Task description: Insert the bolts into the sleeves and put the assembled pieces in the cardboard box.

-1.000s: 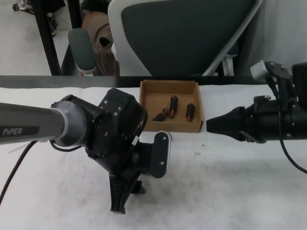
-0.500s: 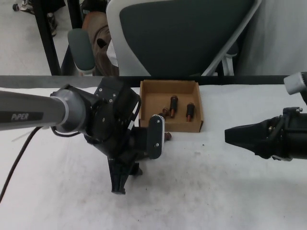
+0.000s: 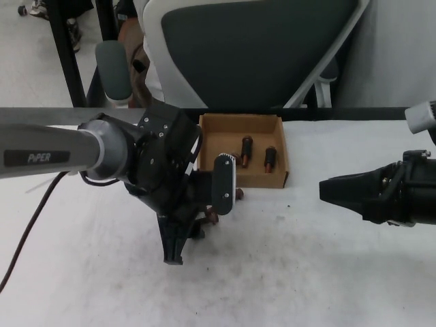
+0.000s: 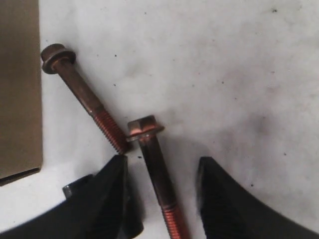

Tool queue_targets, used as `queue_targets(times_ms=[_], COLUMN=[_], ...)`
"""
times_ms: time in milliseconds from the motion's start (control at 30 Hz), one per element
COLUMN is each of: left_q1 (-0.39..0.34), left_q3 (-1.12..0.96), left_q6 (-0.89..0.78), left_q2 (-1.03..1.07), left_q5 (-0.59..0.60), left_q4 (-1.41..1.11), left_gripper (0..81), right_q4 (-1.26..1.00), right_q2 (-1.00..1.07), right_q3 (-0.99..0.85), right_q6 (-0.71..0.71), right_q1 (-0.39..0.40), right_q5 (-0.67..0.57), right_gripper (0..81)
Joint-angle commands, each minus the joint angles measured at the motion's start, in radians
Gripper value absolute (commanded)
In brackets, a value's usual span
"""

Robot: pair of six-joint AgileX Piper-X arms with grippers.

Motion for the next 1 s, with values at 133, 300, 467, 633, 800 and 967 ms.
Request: queue_targets(times_ms=[133, 300, 467, 633, 800, 967], left_q1=[0.002, 0.002, 0.013, 0.030, 0.036, 0.032], left_q3=[-0.037, -0.106, -0.185, -0.230, -0.230, -0.230], left_q6=[-0.016, -0.037, -0.127, -0.170, -0.235, -0.300], left_q2=[0.076, 0.121, 0.137, 0.145, 0.149, 0.157], left_q5=[-0.001, -0.007, 0.093, 0.109, 0.112, 0.113], left_q4=[0.002, 0.062, 0.184, 0.317, 0.407, 0.465], left_gripper=[42.6, 38.9, 31.0, 30.5, 30.5, 29.8], right_q4=[-0.013, -0.013, -0.013, -0.020, -0.050, -0.082], right_q2=[-0.011, -0.011, -0.011, -0.011, -0.011, -0.019], right_q3=[0.000, 0.000, 0.000, 0.000, -0.002, -0.005], right_q6=[-0.010, -0.010, -0.001, 0.051, 0.129, 0.184], right_q1=[-0.002, -0.002, -0.002, -0.002, -0.002, -0.002], right_q5=[-0.007, -0.007, -0.007, -0.007, -0.007, -0.014], right_gripper=[21.0, 21.0, 21.0, 21.0, 21.0, 21.0])
